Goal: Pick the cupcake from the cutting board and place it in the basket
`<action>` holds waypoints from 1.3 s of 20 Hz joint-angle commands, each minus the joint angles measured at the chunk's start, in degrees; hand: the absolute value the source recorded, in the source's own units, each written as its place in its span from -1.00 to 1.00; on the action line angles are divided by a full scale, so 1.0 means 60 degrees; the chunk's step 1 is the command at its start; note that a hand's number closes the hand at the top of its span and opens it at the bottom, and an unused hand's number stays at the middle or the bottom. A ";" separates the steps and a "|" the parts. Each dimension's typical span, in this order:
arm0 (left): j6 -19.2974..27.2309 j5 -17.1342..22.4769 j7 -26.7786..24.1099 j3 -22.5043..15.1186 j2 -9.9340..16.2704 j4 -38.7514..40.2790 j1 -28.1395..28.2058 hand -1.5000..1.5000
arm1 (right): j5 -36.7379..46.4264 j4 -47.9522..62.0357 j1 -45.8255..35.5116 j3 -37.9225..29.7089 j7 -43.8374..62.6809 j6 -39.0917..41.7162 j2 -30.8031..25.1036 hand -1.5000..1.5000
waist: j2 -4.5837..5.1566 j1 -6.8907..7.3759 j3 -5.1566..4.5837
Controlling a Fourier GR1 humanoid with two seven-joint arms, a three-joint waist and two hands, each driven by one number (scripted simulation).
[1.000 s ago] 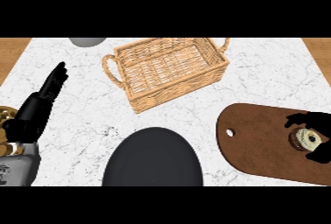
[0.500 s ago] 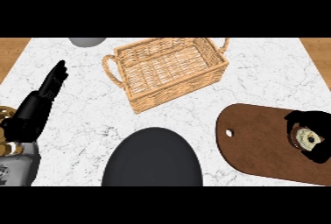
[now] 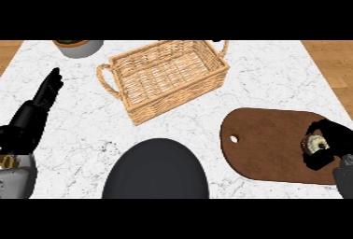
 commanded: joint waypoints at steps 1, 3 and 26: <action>0.0082 0.0006 0.0028 0.0201 0.0103 -0.0048 0.0144 0.00 | 0.0555 -0.0566 0.0621 -0.0689 0.2961 -0.1264 0.1241 1.00 | -0.0012 -0.0308 0.0115; 0.0006 -0.0014 -0.0062 0.0091 0.0053 0.0083 0.0183 0.00 | 0.1170 -0.1474 0.0520 -0.0511 0.4111 -0.1926 0.1737 1.00 | 0.0028 -0.0261 0.0095; -0.0338 -0.0018 0.0082 -0.0480 -0.0228 0.0145 -0.0891 0.00 | 0.4194 -0.4926 -0.8011 0.3463 1.1163 -0.1481 0.3830 1.00 | 0.0333 0.1057 0.0176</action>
